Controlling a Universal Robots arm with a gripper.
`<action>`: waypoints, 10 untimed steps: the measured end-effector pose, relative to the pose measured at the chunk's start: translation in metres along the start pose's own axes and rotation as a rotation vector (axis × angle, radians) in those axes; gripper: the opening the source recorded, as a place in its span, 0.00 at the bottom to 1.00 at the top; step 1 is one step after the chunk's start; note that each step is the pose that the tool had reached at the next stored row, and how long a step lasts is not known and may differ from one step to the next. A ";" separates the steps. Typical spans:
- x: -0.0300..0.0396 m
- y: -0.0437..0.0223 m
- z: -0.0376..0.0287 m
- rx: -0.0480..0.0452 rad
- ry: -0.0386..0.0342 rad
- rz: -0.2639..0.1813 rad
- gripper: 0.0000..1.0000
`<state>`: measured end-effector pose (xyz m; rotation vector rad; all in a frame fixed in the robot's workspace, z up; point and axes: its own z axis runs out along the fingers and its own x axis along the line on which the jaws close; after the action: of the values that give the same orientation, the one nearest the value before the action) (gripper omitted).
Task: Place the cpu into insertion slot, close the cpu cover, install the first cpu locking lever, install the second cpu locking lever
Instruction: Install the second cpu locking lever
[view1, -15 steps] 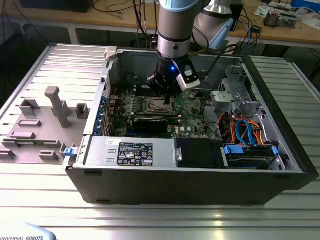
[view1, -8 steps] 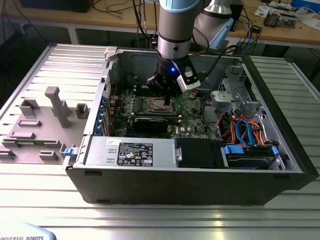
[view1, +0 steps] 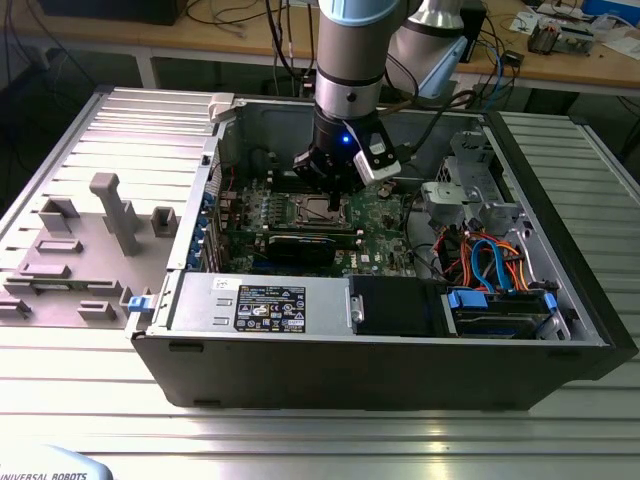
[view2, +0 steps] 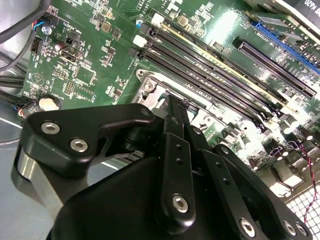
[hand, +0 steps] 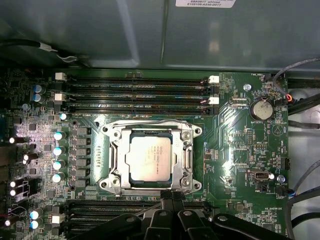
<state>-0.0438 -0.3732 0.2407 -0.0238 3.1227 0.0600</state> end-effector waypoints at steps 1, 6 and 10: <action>0.0000 0.0000 0.0000 0.0000 0.0000 0.000 0.11; -0.0001 -0.0011 -0.0001 0.0001 0.0000 0.000 0.11; 0.0001 -0.0057 -0.0002 0.0000 0.0000 0.000 0.11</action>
<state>-0.0438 -0.3789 0.2407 -0.0238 3.1227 0.0599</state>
